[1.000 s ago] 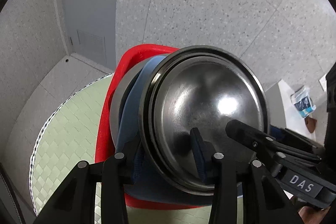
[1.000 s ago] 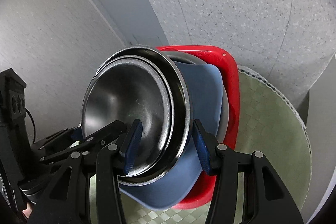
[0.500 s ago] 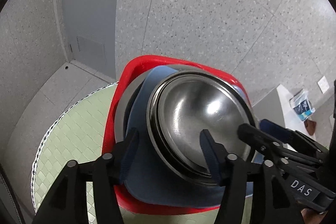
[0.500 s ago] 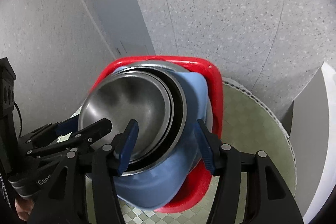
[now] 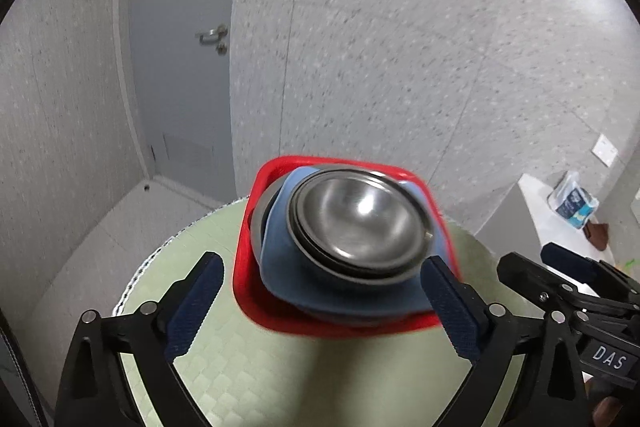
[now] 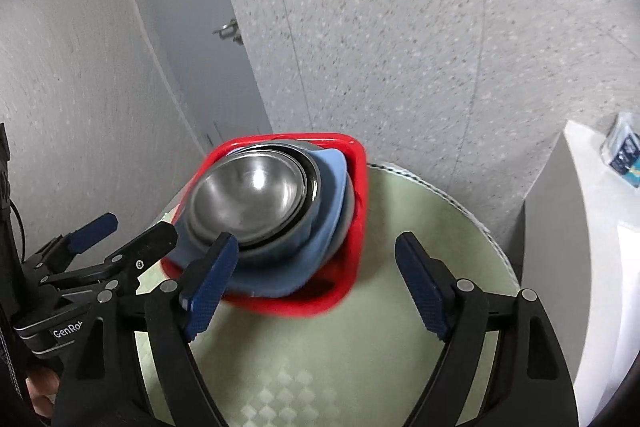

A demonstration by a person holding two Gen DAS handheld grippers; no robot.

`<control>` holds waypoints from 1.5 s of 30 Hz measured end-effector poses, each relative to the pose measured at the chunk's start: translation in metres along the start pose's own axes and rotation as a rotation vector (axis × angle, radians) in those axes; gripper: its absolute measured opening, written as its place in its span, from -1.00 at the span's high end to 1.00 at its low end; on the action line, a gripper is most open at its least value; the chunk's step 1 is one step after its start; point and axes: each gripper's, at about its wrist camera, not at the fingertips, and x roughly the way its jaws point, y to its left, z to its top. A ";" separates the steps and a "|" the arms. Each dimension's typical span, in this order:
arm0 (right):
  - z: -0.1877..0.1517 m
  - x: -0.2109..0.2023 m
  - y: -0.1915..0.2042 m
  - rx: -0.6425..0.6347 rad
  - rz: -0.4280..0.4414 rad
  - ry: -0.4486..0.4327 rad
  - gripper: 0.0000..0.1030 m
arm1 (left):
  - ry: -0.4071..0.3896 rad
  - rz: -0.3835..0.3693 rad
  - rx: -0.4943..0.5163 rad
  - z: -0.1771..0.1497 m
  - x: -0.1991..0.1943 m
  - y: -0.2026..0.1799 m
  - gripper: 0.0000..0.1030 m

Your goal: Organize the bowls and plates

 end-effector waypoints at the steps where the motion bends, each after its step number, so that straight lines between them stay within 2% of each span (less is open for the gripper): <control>1: -0.003 -0.009 -0.001 0.001 -0.006 -0.011 -0.63 | -0.015 -0.003 0.006 -0.005 -0.010 -0.004 -0.95; 5: -0.024 -0.058 -0.006 0.000 -0.023 -0.071 -0.77 | -0.087 -0.008 0.035 -0.035 -0.064 -0.018 -0.98; 8: -0.047 -0.097 -0.004 -0.001 -0.025 -0.115 -0.79 | -0.142 0.005 0.067 -0.064 -0.110 -0.033 -0.99; 16: -0.126 -0.216 0.000 -0.016 -0.036 -0.253 -0.97 | -0.298 0.050 0.114 -0.183 -0.258 -0.067 -0.99; 21: -0.177 -0.281 0.008 -0.005 -0.066 -0.309 -0.99 | -0.318 0.045 0.131 -0.254 -0.338 -0.079 -0.99; 25: -0.214 -0.329 0.024 -0.005 -0.089 -0.362 -1.00 | -0.342 0.034 0.118 -0.299 -0.401 -0.077 -0.99; 30: -0.257 -0.377 0.050 -0.011 -0.119 -0.419 -1.00 | -0.394 0.015 0.116 -0.355 -0.482 -0.062 -0.99; 35: -0.302 -0.416 0.087 -0.005 -0.147 -0.445 -1.00 | -0.417 -0.007 0.120 -0.416 -0.549 -0.032 -0.99; 39: -0.344 -0.443 0.118 0.028 -0.182 -0.462 -1.00 | -0.404 -0.019 0.155 -0.464 -0.601 0.003 -0.99; 45: -0.401 -0.483 0.164 0.074 -0.223 -0.461 -1.00 | -0.391 -0.045 0.185 -0.518 -0.678 0.050 -0.99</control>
